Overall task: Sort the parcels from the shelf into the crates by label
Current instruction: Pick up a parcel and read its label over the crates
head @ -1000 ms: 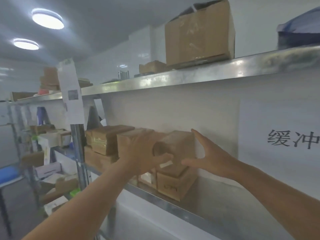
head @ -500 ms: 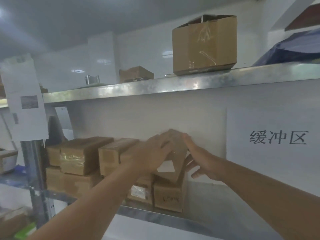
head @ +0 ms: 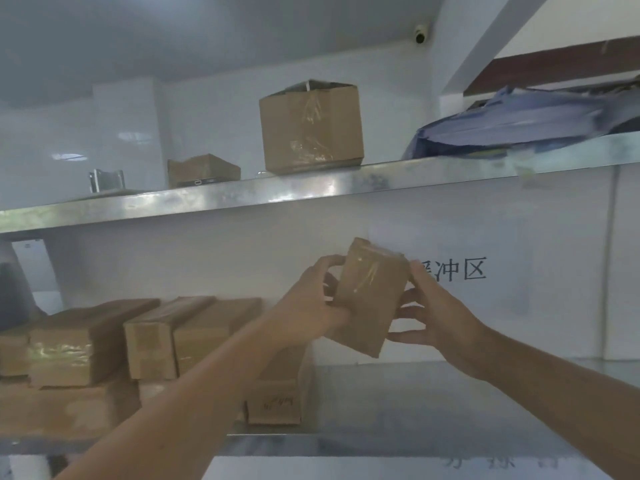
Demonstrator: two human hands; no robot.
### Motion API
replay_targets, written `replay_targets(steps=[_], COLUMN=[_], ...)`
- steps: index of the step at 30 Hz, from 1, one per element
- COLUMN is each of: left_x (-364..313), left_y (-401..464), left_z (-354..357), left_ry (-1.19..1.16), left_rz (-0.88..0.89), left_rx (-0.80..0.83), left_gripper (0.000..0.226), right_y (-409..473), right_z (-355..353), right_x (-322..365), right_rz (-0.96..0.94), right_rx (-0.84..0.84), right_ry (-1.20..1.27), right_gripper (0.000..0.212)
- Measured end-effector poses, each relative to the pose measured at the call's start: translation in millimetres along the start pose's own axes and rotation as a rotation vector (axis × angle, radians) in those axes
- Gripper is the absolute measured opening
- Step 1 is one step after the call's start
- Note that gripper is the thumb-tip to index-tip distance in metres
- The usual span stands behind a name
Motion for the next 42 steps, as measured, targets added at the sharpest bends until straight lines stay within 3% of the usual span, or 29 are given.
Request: replay_targets(steps=[3,6,8,10,12,14,17,19,22,27,30,32,35,39,42], left_x=[-24,-47,-65,-82,-95,-106,-129,-148,-180,-230,-254,-271,-289,-318,-342], left_y=[3,9,11,11,14,16,11,5,-1,0,3,4,8,17,20], left_z=[36,75,103,130,156,183,228,258,295,348,379,400,439,495,539], left_ry=[-0.096,-0.275,-0.336,-0.426,-0.476,-0.449,-0.389,-0.332,-0.346,-0.505,-0.635,-0.716,-0.621,-0.547,-0.588], left_rz=[-0.026,-0.124,-0.111,-0.063,-0.031,0.023,0.149,0.231,0.306,0.372,0.329,0.245,0.282,0.419,0.469], left_rx=[0.086,0.153,0.153,0.119,0.11,0.14,0.183,0.164,0.118,0.116,0.152,0.24,0.33,0.428,0.496], left_gripper=[0.041,0.005,0.029,0.036,0.05,0.083,0.11,0.109,0.091,0.043,0.021,0.04,0.084,0.099,0.104], right_y=[-18,-40,-55,-70,-84,-102,-134,-154,-181,-212,-229,-243,-265,-300,-332], right_z=[-39,-79,-107,-136,-166,-195,-234,-260,-297,-352,-384,-406,-439,-481,-513], right_x=[10,20,25,25,25,26,28,30,34,41,42,41,33,21,16], right_rz=[0.02,0.0,-0.033,-0.035,-0.034,-0.09,-0.208,-0.256,-0.33,-0.355,-0.315,-0.299,-0.275,-0.204,-0.162], right_rx=[-0.057,-0.141,-0.166,-0.191,-0.198,-0.189,-0.19,-0.207,-0.21,-0.305,-0.345,-0.367,-0.415,-0.504,-0.621], right_ry=[0.015,0.007,-0.036,-0.076,-0.101,-0.157,-0.402,-0.486,-0.401,-0.21,-0.188,-0.187,-0.199,-0.267,-0.253], right_gripper=[0.09,0.069,0.039,0.024,0.031,0.05,0.069,0.071,0.05,0.017,0.04,0.062,0.073,0.09,0.092])
Point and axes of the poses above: each hand's wrist, its own y-axis towards the middle knuckle, its own z-axis out of the palm, x = y × z, the point moved 2 cm from there along y, towards the middle knuckle, and after that the axes turned 2 degrees about -x, right-handed, at the moved point
